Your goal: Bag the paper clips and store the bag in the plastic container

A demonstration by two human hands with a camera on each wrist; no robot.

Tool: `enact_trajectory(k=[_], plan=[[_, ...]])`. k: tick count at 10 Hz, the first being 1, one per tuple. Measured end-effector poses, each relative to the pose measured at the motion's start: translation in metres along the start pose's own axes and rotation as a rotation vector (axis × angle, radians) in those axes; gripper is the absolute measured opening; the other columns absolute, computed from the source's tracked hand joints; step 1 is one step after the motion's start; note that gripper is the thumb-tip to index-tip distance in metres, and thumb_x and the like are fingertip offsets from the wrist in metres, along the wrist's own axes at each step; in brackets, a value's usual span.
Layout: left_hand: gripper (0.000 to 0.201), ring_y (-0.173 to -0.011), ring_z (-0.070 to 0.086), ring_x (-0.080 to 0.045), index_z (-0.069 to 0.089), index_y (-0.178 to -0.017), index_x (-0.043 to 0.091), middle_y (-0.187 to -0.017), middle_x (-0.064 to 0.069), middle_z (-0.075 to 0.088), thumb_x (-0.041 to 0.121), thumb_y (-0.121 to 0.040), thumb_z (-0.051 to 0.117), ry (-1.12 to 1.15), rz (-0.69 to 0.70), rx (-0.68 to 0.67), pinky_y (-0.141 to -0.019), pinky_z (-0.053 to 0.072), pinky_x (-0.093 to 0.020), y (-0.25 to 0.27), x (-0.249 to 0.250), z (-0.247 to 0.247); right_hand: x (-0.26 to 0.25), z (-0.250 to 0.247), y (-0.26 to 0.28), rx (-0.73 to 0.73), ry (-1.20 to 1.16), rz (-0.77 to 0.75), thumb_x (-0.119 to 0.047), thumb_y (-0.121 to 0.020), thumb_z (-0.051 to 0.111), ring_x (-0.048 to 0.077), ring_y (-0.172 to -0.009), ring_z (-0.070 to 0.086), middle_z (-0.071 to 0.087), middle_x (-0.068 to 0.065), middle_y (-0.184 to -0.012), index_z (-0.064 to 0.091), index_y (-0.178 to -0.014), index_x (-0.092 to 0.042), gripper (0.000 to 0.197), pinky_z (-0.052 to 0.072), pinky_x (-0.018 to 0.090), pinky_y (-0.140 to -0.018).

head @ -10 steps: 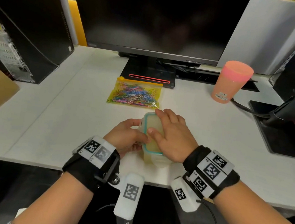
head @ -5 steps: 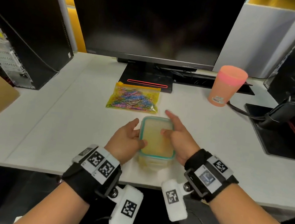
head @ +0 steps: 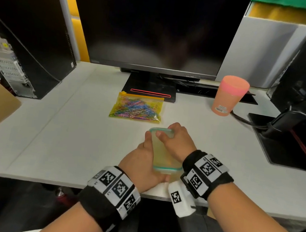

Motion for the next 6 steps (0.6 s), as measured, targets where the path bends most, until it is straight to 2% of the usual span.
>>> enact_trajectory(k=[1,2,3,4,5,6], plan=[[0.122,-0.110,0.060,-0.020,-0.014,-0.150,0.011,-0.130,-0.008,0.055,0.043,-0.071,0.074,-0.032,-0.031,-0.014,-0.087,0.051,-0.030,-0.003,-0.001,0.000,-0.007,-0.004,0.021,0.049,0.330,-0.129,-0.040,-0.095,0.043,0.032,-0.147,0.005,-0.001,0.003,-0.160,0.022,-0.146,-0.030,0.055,0.015,0.055,-0.115],[0.123,-0.116,0.057,-0.020,-0.017,-0.149,0.010,-0.139,-0.010,0.049,0.044,-0.072,0.073,-0.053,-0.053,-0.018,-0.089,0.047,-0.027,0.001,-0.013,-0.004,-0.005,-0.007,0.063,-0.018,0.485,-0.347,-0.037,-0.096,0.040,0.026,-0.148,0.005,0.001,-0.001,-0.161,0.017,-0.146,-0.036,0.055,0.015,0.055,-0.114],[0.104,-0.134,0.040,-0.018,0.001,-0.152,0.017,-0.151,-0.005,0.034,0.057,-0.077,0.062,-0.160,-0.107,-0.056,-0.103,0.037,-0.027,0.017,-0.037,-0.009,0.014,-0.002,0.092,-0.137,0.591,-0.346,-0.032,-0.096,0.043,0.021,-0.149,-0.003,-0.004,-0.006,-0.161,0.006,-0.147,-0.040,0.064,0.017,0.054,-0.115],[0.082,-0.145,0.021,-0.016,0.019,-0.151,0.025,-0.159,-0.004,0.017,0.059,-0.084,0.052,-0.248,-0.169,-0.098,-0.114,0.027,-0.031,0.032,-0.059,-0.010,0.025,-0.007,0.082,-0.131,0.623,-0.237,-0.024,-0.096,0.045,0.024,-0.148,-0.011,-0.015,-0.003,-0.160,-0.002,-0.148,-0.039,0.072,0.012,0.053,-0.117],[0.076,-0.147,0.016,-0.013,0.021,-0.150,0.029,-0.160,0.000,0.012,0.057,-0.086,0.051,-0.225,-0.171,-0.078,-0.115,0.022,-0.030,0.038,-0.070,-0.010,0.024,-0.020,0.044,-0.092,0.603,-0.161,-0.024,-0.094,0.047,0.032,-0.148,-0.007,-0.009,0.003,-0.161,0.009,-0.148,-0.030,0.066,0.017,0.053,-0.117],[0.075,-0.147,0.013,-0.013,0.020,-0.150,0.033,-0.161,0.003,0.009,0.057,-0.085,0.051,-0.191,-0.178,-0.081,-0.118,0.018,-0.032,0.041,-0.080,-0.013,0.017,-0.032,0.003,-0.129,0.546,-0.131,-0.024,-0.092,0.051,0.037,-0.147,0.000,0.003,0.006,-0.160,0.021,-0.141,-0.022,0.058,0.023,0.050,-0.115]])
Point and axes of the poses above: each hand's wrist, its own y-axis away from the middle knuckle, its own z-axis out of the palm, x = y × z, the point moved 1 cm from there along -y, towards the middle knuckle
